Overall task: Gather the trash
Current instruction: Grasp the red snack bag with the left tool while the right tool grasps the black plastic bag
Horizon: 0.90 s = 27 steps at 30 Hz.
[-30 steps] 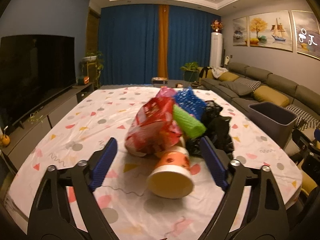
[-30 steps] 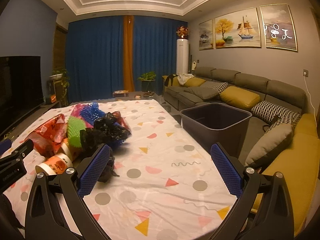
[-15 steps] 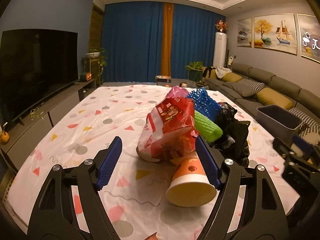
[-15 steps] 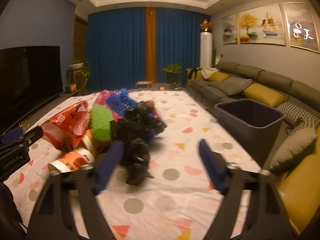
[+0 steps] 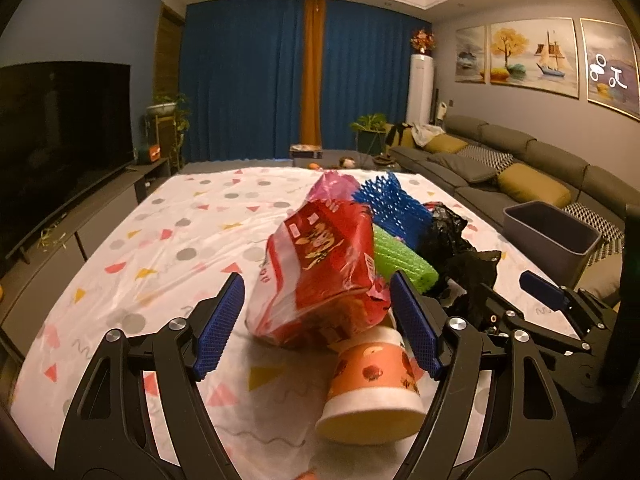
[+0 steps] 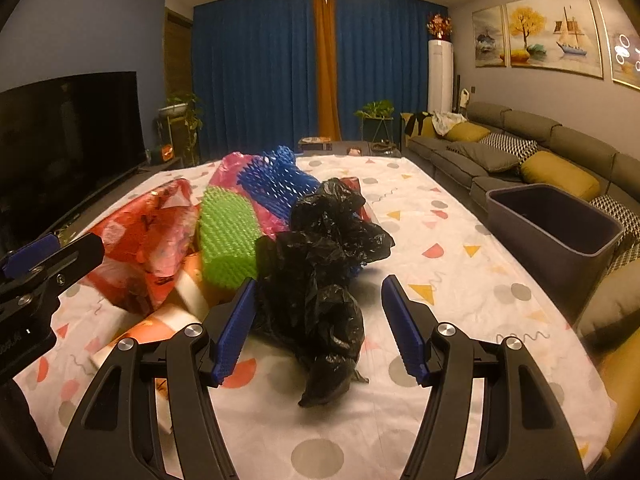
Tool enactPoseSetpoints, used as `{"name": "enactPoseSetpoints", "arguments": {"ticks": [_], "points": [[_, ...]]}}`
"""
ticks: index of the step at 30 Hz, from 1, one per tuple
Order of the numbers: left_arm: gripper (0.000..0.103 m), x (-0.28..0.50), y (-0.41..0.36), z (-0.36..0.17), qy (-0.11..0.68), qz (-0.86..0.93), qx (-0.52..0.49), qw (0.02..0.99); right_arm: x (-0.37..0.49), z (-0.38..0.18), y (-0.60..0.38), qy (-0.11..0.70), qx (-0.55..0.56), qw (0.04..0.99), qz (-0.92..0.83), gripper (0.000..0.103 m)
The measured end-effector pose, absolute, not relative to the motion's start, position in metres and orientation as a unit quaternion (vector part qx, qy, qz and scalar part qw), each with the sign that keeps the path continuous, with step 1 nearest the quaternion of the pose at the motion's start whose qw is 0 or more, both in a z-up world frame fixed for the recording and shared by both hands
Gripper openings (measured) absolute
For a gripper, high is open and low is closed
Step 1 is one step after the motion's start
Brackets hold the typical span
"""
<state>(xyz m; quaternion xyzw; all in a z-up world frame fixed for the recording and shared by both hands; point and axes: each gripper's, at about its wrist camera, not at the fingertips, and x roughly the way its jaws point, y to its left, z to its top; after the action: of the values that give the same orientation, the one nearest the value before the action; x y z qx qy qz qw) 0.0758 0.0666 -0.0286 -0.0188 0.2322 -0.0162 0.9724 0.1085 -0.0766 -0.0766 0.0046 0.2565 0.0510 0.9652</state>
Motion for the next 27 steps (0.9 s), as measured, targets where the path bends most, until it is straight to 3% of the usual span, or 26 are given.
{"name": "enactPoseSetpoints", "arguments": {"ticks": [2, 4, 9, 11, 13, 20, 27], "points": [[0.059, 0.083, 0.068, -0.031, 0.245, -0.022, -0.024, 0.969, 0.114, -0.079, -0.077, 0.263, 0.006, 0.963, 0.053, 0.058], [0.055, 0.091, 0.071, -0.035, 0.257, -0.028, -0.033, 0.965, 0.118, -0.081, -0.076, 0.271, 0.005, 0.961, 0.056, 0.045], [0.037, 0.094, 0.073, -0.038, 0.262, -0.034, -0.037, 0.964, 0.122, -0.086, -0.074, 0.285, 0.007, 0.956, 0.071, 0.022], [0.023, 0.094, 0.075, -0.038, 0.264, -0.040, -0.043, 0.963, 0.120, -0.085, -0.073, 0.283, 0.006, 0.956, 0.076, 0.017], [0.016, 0.095, 0.078, -0.038, 0.266, -0.046, -0.052, 0.961, 0.117, -0.083, -0.073, 0.280, 0.003, 0.957, 0.077, 0.010], [0.007, 0.084, 0.087, -0.028, 0.246, -0.042, -0.068, 0.966, 0.100, -0.073, -0.081, 0.262, 0.004, 0.962, 0.075, 0.005], [0.006, 0.066, 0.093, -0.012, 0.219, -0.037, -0.077, 0.972, 0.076, -0.057, -0.092, 0.235, 0.008, 0.969, 0.075, 0.003]]}}
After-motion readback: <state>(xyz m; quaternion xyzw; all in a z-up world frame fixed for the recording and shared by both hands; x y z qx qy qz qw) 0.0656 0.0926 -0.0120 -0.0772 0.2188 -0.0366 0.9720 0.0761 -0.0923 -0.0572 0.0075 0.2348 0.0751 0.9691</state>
